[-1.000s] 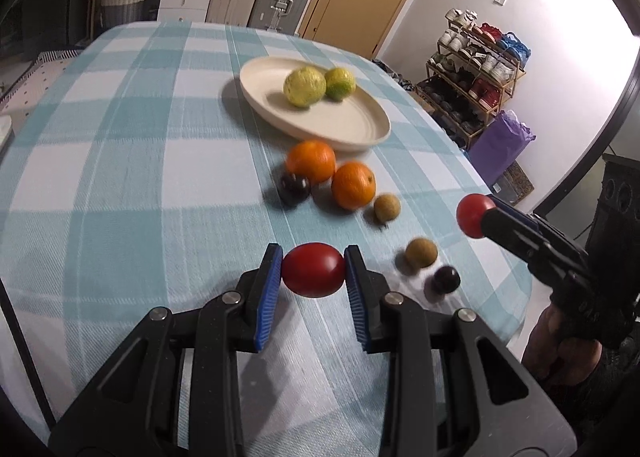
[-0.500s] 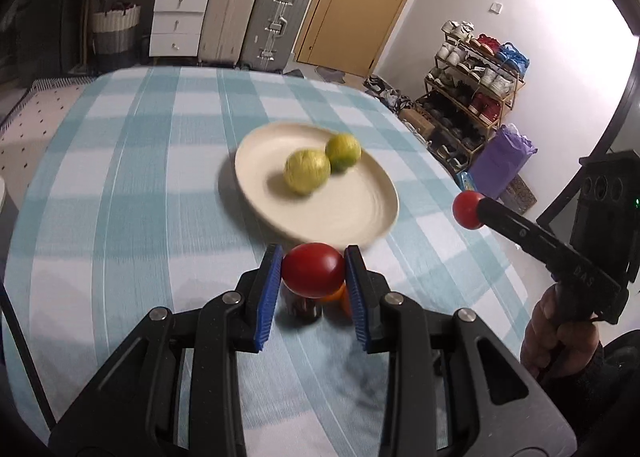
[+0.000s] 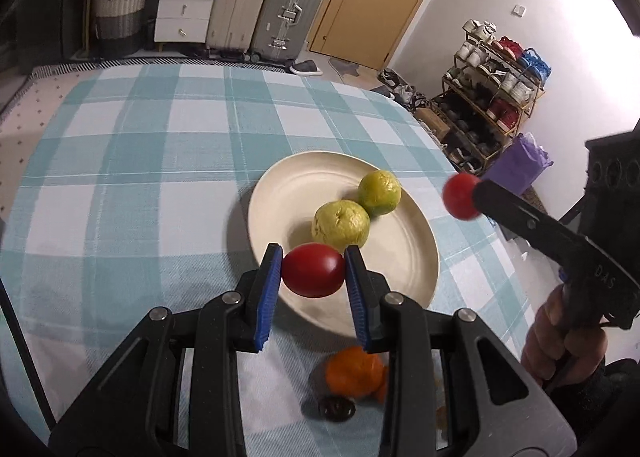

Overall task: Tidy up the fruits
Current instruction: 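Lift both tomatoes and carry them over the cream plate, then lower both tomatoes onto the plate beside the citrus and open both grippers, then withdraw both grippers from the plate toward the remaining fruits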

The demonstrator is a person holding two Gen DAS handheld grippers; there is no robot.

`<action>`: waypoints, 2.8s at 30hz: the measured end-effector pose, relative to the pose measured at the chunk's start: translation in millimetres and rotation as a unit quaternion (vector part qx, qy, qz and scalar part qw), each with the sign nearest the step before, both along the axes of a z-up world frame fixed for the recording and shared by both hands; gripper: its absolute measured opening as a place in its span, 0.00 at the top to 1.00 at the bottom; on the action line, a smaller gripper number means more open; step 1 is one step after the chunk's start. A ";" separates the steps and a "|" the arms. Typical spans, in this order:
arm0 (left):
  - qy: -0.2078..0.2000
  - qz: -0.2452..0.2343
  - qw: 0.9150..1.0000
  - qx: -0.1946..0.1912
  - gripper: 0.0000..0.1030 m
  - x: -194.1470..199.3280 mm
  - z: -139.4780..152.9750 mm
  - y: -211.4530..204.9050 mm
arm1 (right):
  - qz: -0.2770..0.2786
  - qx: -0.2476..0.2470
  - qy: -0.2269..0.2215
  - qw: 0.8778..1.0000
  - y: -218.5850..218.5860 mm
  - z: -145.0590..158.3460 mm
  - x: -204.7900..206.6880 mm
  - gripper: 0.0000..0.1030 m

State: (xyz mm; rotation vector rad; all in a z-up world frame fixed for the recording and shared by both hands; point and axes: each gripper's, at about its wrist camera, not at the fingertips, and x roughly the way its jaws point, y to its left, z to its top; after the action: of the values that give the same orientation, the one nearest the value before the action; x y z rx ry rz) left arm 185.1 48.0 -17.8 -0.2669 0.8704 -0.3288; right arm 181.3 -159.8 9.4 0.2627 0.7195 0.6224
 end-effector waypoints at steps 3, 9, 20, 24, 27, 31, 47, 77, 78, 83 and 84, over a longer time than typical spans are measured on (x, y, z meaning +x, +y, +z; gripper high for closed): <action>0.006 -0.006 1.000 0.000 0.73 12.4 -8.4 -3.3 | 0.008 0.007 0.015 1.000 4.4 -4.0 20.5 0.71; 0.015 -0.010 1.000 0.000 0.73 31.5 -22.8 -7.1 | 0.031 0.029 0.055 0.998 16.8 -12.7 58.8 0.71; 0.025 -0.022 0.999 0.002 0.73 49.9 -37.1 -7.9 | 0.047 -0.008 0.110 0.993 54.5 -45.4 98.1 0.71; 0.026 -0.026 0.999 0.001 0.73 53.0 -39.0 -9.5 | 0.050 -0.012 0.118 0.992 62.4 -50.8 103.0 0.71; 0.028 -0.027 0.999 0.002 0.73 54.8 -41.1 -9.3 | 0.050 -0.015 0.128 0.990 68.7 -54.7 105.7 0.71; 0.025 -0.021 0.999 -0.002 0.72 51.7 -39.6 -6.4 | 0.052 -0.036 0.132 0.989 77.7 -58.4 106.0 0.70; -0.003 -0.002 1.000 0.016 0.72 10.9 -5.0 -7.4 | -0.008 0.013 0.104 0.994 23.7 -21.4 72.5 0.39; -0.062 0.061 0.993 0.082 0.12 -110.7 25.8 -20.2 | -0.026 -0.013 -0.086 0.996 -11.2 34.7 -104.8 0.02; -0.062 0.065 0.992 0.090 0.04 -111.6 24.2 -19.5 | -0.026 -0.015 -0.088 0.996 -11.1 33.8 -109.5 0.02; -0.049 0.060 0.993 0.085 0.01 -115.3 13.5 -16.0 | -0.032 -0.033 -0.094 0.994 -11.8 25.4 -122.0 0.00; -0.045 0.058 0.994 0.084 0.01 -116.1 10.5 -15.5 | -0.031 -0.036 -0.092 0.995 -11.6 21.6 -123.7 0.00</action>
State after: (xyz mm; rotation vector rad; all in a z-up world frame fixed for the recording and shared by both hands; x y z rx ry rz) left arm 68.9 32.4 -7.3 -0.1447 0.7859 -0.1571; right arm 57.6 -171.4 31.0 0.1587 0.5529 0.5531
